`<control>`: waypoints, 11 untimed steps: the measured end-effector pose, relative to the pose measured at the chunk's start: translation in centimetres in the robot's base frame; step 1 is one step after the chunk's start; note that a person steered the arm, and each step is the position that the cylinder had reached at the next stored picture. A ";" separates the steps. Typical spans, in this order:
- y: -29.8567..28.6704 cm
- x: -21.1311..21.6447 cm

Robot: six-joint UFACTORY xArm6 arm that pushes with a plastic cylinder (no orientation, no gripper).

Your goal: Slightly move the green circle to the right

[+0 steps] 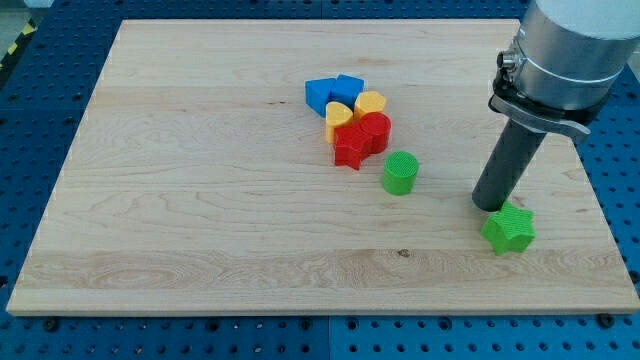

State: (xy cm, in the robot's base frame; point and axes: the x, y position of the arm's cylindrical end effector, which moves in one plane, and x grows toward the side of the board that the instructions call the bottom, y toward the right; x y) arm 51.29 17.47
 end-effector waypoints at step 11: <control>-13.6 2.6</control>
